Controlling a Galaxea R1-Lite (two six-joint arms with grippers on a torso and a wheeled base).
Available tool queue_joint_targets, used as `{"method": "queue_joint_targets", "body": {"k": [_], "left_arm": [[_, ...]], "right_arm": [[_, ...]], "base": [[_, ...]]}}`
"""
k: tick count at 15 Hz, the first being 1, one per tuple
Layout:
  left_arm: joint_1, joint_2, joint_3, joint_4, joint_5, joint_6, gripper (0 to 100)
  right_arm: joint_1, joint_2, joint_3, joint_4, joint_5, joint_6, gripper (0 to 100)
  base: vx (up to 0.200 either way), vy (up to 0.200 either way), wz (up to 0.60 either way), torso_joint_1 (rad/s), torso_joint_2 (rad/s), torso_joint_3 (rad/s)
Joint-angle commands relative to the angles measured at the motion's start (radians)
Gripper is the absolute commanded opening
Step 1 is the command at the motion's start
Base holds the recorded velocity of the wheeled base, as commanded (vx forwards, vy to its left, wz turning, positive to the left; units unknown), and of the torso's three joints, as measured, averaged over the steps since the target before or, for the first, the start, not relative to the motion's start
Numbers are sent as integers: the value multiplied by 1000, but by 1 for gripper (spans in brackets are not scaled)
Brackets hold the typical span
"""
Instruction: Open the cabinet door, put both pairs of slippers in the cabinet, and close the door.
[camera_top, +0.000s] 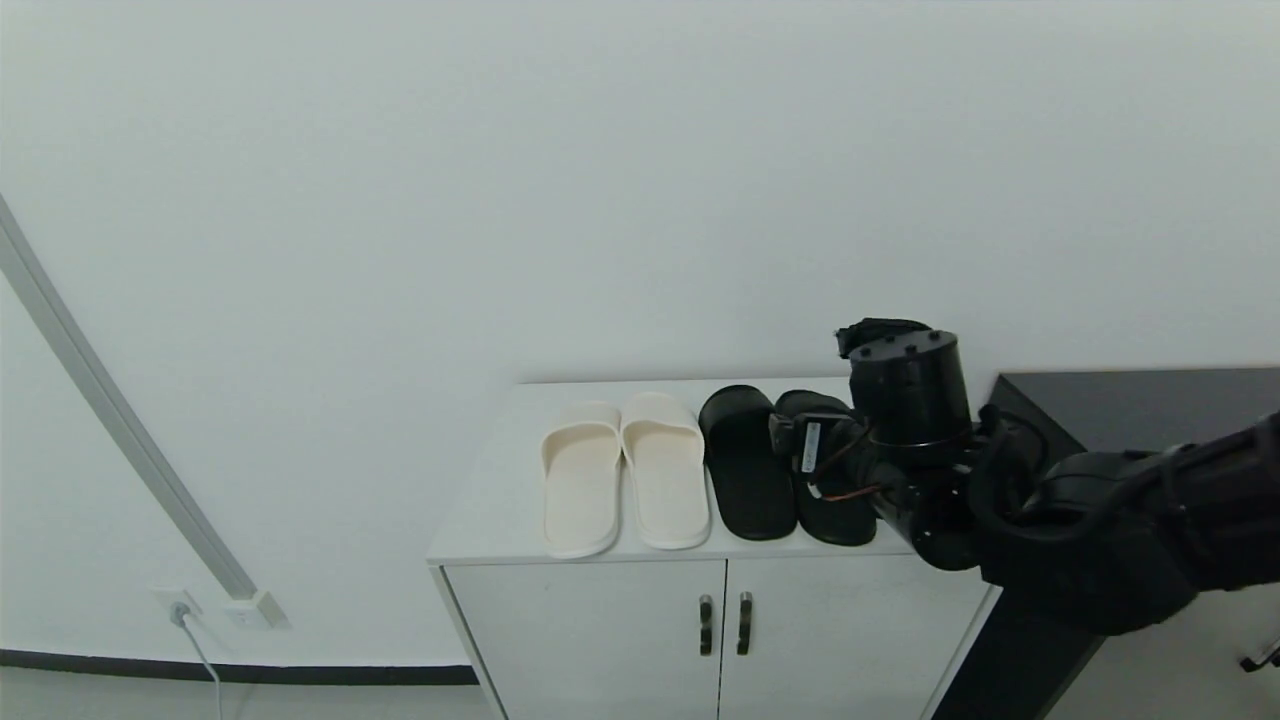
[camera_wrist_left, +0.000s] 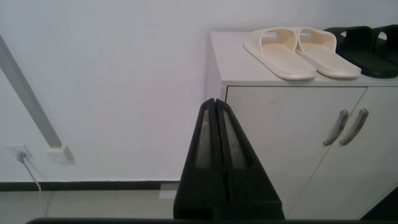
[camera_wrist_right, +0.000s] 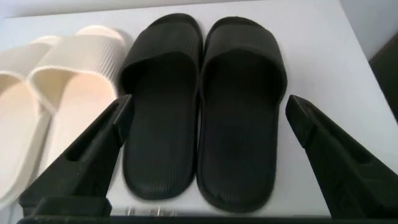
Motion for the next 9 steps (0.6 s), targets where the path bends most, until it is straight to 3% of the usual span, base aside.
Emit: {"method": "queue_joint_targets", "body": {"k": [1,6,9], "left_arm": [[0,1,0,0,0,0,0],[0,1,0,0,0,0,0],[0,1,0,0,0,-1,0]], "right_arm": [[0,125,-24,-62,-19,-28,100],[-54,274,-73,-231,-20,-100,100],[-89,354,-156,-248,-13,-126,100]], "base": [[0,0,0,0,0,0],[0,0,0,0,0,0],[0,0,0,0,0,0]]}}
